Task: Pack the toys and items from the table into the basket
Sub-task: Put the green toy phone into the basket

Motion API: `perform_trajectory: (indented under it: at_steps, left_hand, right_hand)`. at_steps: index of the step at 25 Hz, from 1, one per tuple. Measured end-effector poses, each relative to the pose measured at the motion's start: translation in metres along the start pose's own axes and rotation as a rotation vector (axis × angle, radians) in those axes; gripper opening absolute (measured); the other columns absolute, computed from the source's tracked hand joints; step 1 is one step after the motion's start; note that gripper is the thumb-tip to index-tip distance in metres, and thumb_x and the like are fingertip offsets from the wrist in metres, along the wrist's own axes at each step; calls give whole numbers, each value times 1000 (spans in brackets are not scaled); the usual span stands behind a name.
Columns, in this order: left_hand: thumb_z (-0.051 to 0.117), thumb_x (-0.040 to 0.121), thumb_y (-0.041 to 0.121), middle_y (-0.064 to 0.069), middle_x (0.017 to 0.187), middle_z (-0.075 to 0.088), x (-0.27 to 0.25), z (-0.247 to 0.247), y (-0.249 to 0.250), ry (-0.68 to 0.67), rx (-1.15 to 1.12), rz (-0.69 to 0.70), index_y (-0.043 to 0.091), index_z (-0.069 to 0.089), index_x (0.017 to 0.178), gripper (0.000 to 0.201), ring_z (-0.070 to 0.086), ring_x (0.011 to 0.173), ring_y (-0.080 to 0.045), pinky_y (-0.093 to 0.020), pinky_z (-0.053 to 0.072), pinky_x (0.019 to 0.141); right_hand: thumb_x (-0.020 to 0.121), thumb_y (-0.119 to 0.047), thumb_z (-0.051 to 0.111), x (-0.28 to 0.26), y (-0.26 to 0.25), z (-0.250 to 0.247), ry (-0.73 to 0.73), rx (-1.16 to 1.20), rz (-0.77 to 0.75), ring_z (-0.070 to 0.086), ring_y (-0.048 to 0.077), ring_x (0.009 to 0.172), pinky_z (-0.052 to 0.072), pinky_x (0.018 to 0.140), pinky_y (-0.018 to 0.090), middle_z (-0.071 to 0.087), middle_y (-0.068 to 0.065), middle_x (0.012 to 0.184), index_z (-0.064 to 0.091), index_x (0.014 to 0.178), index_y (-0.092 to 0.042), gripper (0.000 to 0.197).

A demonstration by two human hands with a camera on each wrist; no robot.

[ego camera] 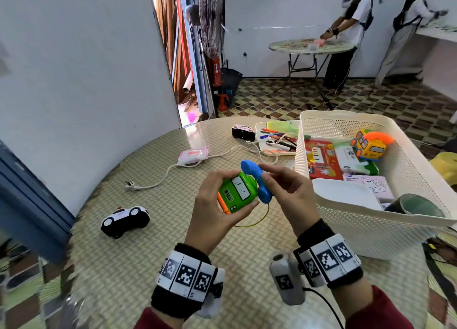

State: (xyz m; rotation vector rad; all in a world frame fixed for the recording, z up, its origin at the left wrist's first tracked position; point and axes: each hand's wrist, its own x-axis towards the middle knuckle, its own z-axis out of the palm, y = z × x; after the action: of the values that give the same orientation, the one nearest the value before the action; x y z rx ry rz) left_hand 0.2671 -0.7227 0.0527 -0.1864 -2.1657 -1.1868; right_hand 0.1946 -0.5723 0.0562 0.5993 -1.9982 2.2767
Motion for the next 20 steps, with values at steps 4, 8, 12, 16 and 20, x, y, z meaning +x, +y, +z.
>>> perform_trajectory:
  at_steps: [4, 8, 12, 16, 20]
  left_hand:
    - [84, 67, 36, 10, 108, 58, 1, -3, 2, -12, 31, 40, 22, 57, 111, 54, 56, 104, -7, -24, 48, 88]
    - [82, 68, 37, 5, 109, 61, 4, -7, 1, -60, 84, 82, 16, 60, 111, 52, 57, 104, -12, -32, 49, 89]
    - [82, 68, 37, 4, 110, 61, 8, -7, 2, -57, 117, 82, 15, 60, 111, 53, 56, 106, -14, -32, 48, 89]
    - [86, 63, 35, 9, 110, 62, 7, -13, 3, -24, 6, -5, 15, 61, 111, 58, 59, 104, -7, -22, 49, 86]
    - [87, 59, 39, 22, 114, 60, 7, -20, 4, -13, -160, -149, 24, 61, 114, 63, 61, 106, -6, -36, 55, 84]
  right_hand:
    - [79, -2, 70, 0, -3, -3, -2, 23, -12, 67, 17, 85, 55, 80, 32, 73, 6, 92, 71, 99, -10, 22]
    - [75, -2, 73, 1, -1, -4, -10, 14, -49, 62, 20, 80, 54, 75, 26, 71, 19, 90, 73, 93, -13, 20]
    - [76, -3, 74, 0, 2, 5, 34, -37, -112, 55, 7, 64, 49, 62, 17, 69, 19, 85, 72, 96, -16, 24]
    - [87, -10, 63, 1, 0, 1, -70, 73, -56, 65, 17, 85, 54, 72, 25, 69, 20, 100, 71, 103, -10, 17]
    - [87, -16, 51, 2, 1, -12, -356, 82, -16, 58, 11, 114, 48, 88, 23, 64, 2, 122, 54, 127, -16, 40]
